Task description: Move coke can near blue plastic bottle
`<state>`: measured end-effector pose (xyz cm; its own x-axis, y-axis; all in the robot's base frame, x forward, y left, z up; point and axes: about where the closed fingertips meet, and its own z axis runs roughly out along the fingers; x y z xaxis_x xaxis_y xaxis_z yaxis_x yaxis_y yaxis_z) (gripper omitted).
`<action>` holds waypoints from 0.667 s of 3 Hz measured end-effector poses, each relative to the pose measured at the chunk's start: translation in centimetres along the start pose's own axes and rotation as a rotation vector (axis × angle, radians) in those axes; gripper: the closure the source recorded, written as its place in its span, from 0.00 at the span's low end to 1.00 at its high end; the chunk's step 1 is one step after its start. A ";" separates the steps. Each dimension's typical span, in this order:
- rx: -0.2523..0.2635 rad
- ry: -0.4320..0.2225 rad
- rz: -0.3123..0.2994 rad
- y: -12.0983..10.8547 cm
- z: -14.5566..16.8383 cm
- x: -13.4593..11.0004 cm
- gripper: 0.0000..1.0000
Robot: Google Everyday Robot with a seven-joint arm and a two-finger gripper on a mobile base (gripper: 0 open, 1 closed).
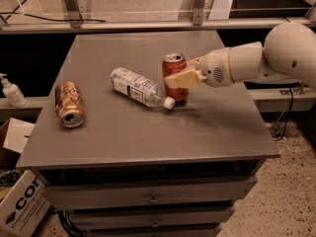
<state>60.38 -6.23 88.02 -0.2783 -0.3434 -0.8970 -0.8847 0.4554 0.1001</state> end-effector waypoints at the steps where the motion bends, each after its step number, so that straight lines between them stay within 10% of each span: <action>1: -0.021 0.012 0.019 0.8 -0.3 0.9 0.82; 2: -0.032 0.019 0.036 1.3 -0.5 1.6 0.58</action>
Offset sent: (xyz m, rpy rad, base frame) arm -0.0251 -0.0106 -0.0152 0.0099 0.0703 0.0092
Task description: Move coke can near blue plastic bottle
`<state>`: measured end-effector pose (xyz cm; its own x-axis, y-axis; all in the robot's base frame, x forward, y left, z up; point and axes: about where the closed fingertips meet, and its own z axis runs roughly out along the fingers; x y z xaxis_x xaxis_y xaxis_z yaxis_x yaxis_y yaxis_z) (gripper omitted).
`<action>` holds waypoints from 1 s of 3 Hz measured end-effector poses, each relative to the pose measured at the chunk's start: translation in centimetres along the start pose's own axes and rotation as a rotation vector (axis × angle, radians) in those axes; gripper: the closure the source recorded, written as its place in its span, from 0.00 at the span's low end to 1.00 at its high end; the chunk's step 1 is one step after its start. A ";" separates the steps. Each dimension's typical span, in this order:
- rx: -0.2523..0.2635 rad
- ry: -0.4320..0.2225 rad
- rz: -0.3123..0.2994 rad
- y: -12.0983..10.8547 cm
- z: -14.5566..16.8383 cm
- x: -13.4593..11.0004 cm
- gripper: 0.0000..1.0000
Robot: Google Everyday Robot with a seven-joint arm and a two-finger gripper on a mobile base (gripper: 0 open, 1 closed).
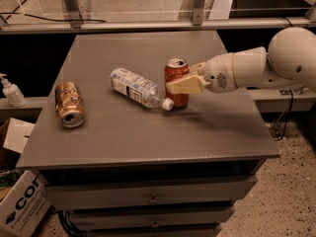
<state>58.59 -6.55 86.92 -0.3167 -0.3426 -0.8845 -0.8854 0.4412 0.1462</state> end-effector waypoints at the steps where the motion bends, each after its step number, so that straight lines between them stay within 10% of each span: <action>1: -0.005 0.004 0.016 0.2 -0.1 0.4 0.36; 3: -0.006 0.003 0.037 0.4 -0.4 0.9 0.00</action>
Offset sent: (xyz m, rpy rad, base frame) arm -0.0083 -0.0099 -0.0065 0.0130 0.0403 -0.0218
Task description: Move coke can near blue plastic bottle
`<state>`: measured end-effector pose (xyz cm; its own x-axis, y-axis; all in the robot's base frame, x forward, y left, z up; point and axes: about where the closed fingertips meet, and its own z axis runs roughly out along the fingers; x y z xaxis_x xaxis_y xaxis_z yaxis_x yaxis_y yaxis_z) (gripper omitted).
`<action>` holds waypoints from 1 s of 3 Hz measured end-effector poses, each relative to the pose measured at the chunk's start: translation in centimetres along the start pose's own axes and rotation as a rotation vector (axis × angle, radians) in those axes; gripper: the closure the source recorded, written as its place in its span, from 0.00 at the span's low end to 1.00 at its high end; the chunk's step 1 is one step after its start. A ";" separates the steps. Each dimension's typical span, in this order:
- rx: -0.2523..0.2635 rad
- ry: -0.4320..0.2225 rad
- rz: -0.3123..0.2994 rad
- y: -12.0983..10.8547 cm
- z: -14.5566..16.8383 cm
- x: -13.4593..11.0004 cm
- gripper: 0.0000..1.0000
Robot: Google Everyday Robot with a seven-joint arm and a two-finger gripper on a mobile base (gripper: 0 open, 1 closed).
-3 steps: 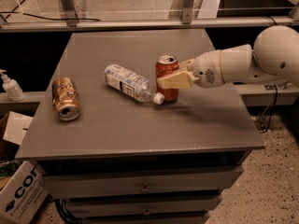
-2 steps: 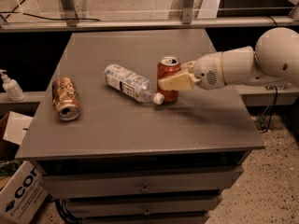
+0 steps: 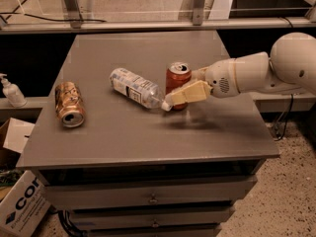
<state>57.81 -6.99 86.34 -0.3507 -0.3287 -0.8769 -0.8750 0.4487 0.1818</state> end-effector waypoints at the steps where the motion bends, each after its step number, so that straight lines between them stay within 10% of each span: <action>1: 0.006 -0.001 0.004 -0.1 -0.5 0.2 0.00; 3: 0.183 0.001 0.039 -3.2 -8.4 4.7 0.00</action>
Offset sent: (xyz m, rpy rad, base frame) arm -0.0106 -0.0995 -0.0033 -0.0639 -0.0312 -0.1762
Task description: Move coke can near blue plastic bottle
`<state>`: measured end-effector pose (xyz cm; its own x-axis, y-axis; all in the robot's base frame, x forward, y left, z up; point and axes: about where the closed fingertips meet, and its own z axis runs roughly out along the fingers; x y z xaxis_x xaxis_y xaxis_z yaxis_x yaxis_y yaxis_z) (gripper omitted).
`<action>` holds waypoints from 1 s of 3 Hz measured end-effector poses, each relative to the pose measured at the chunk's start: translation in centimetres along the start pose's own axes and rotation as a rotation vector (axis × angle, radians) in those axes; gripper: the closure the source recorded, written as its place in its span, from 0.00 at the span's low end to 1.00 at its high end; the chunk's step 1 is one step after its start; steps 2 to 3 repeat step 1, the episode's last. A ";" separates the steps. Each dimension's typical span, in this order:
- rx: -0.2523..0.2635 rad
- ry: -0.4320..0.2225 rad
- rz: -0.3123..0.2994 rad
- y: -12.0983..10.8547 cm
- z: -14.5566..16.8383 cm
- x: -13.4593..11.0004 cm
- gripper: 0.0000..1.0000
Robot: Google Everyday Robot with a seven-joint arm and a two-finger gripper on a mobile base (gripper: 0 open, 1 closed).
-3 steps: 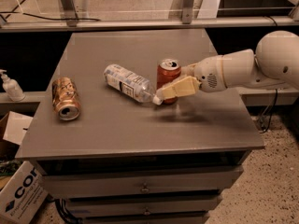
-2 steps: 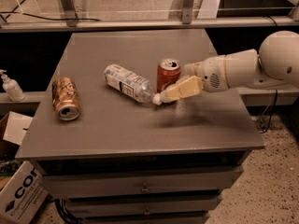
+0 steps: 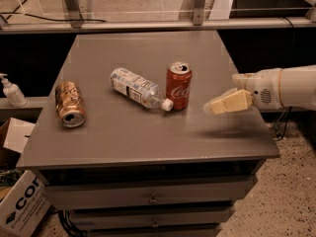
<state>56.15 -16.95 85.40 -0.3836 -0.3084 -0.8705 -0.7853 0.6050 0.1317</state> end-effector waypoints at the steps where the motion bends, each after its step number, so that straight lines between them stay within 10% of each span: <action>1: 0.000 0.000 0.000 0.0 0.0 0.0 0.00; 3: 0.000 0.000 0.000 0.0 0.0 0.0 0.00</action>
Offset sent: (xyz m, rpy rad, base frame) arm 0.0000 0.0000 0.0000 0.0000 0.0000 0.0000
